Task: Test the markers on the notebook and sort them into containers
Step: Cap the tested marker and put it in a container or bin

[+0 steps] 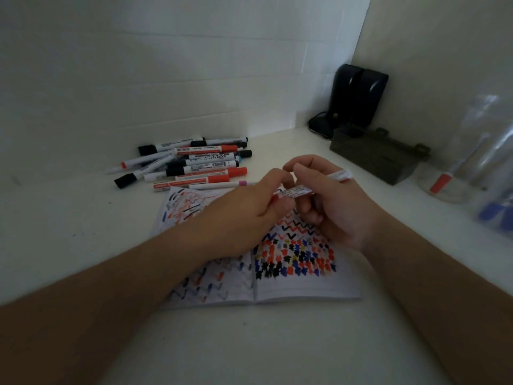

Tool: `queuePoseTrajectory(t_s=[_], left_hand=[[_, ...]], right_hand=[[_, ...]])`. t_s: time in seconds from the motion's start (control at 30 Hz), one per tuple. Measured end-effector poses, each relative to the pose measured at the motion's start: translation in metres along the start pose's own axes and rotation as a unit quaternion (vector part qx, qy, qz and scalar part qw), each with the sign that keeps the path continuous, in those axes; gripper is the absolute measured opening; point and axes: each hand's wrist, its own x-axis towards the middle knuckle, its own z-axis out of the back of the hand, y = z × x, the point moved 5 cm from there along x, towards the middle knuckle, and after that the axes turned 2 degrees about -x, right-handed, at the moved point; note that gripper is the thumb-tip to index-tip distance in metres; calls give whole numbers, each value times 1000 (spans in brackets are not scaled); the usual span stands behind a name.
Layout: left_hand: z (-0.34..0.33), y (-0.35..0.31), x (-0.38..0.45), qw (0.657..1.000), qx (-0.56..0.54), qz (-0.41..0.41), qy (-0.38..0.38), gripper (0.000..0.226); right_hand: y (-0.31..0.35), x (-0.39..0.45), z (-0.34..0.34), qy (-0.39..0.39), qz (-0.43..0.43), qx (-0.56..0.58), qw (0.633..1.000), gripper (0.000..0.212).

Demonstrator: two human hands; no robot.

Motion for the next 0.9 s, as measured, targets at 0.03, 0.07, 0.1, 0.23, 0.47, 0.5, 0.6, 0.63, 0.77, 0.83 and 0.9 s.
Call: queuePoseTrajectory(t_s=[0.03, 0.07, 0.1, 0.23, 0.47, 0.5, 0.6, 0.63, 0.77, 0.83, 0.9], left_hand=[[-2, 0, -2, 1000, -8, 12, 8, 36], [-4, 1, -3, 999, -18, 27, 17, 38], [-6, 1, -4, 998, -24, 41, 28, 41], [-8, -5, -13, 992, 67, 36, 103, 49], [-30, -25, -18, 962, 242, -11, 128, 80], [-30, -25, -18, 962, 241, -7, 125, 81], [-30, -24, -18, 961, 245, -1, 126, 83], [-30, -24, -17, 960, 248, 0, 128, 84], [-30, -25, -17, 960, 247, 5, 132, 84], [-30, -26, -17, 960, 247, 5, 132, 84], [-30, -26, -17, 960, 246, 6, 133, 83]], right_hand=[[3, -1, 3, 7, -19, -1, 1000, 22], [8, -3, 9, 17, -38, -1, 999, 21], [15, -5, 16, 29, -54, 2, 998, 20], [35, -31, 43, 65, -74, -21, 995, 26], [1, -90, 31, -7, 5, -168, 986, 19], [1, -91, 30, -16, 15, -142, 990, 19], [2, -91, 28, -23, 9, -129, 991, 13], [1, -91, 29, -33, 5, -145, 989, 12], [-3, -90, 31, -69, -8, -167, 983, 21], [-4, -90, 32, -72, -17, -176, 982, 24], [-4, -89, 32, -70, -19, -193, 978, 23]])
